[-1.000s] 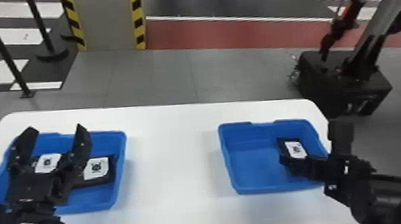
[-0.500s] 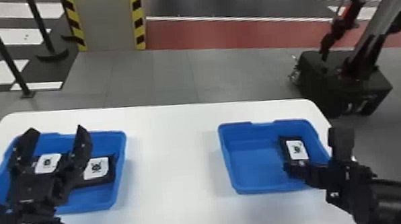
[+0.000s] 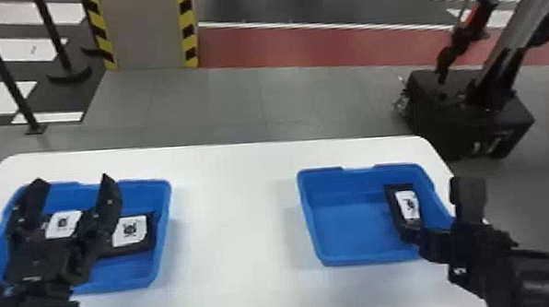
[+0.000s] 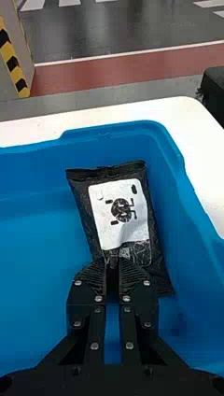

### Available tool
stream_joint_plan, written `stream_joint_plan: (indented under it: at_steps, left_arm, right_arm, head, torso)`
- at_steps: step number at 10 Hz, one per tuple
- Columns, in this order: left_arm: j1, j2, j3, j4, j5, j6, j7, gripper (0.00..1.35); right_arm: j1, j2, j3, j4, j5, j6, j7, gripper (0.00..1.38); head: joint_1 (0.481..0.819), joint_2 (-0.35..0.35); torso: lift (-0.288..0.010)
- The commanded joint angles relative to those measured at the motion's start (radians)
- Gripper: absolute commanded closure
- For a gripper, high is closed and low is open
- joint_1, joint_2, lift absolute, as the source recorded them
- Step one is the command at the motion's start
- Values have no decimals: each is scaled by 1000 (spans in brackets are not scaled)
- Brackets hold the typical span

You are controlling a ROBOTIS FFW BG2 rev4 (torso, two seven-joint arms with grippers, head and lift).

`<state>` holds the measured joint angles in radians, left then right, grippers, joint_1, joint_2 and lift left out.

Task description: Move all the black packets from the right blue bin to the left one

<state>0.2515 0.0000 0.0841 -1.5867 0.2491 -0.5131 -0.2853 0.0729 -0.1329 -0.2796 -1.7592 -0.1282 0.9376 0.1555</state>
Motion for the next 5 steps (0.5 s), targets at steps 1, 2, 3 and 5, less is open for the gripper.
stream_joint_plan:
  at_steps: [1, 2, 3, 5]
  left_arm:
    - [-1, -3, 0, 0, 4, -10, 0, 130]
    - [-4, -3, -1, 0, 13, -15, 0, 130]
    - [-4, -3, -7, -7, 30, -12, 0, 130]
    - [-1, -3, -29, -37, 78, 3, 0, 130]
  right_arm:
    - [50, 1, 3, -75, -24, -12, 1, 1136]
    - [92, 1, 8, -137, -48, -42, 1, 1136]
    - [131, 3, 17, -203, -62, -86, 1, 1136]
    - [187, 3, 51, -353, -82, -162, 9, 1136]
  head:
    - [695, -142]
    - [695, -136]
    - [695, -127]
    - [695, -109]
  torso:
    - [-110]
    - [-110]
    - [-110]
    - [-110]
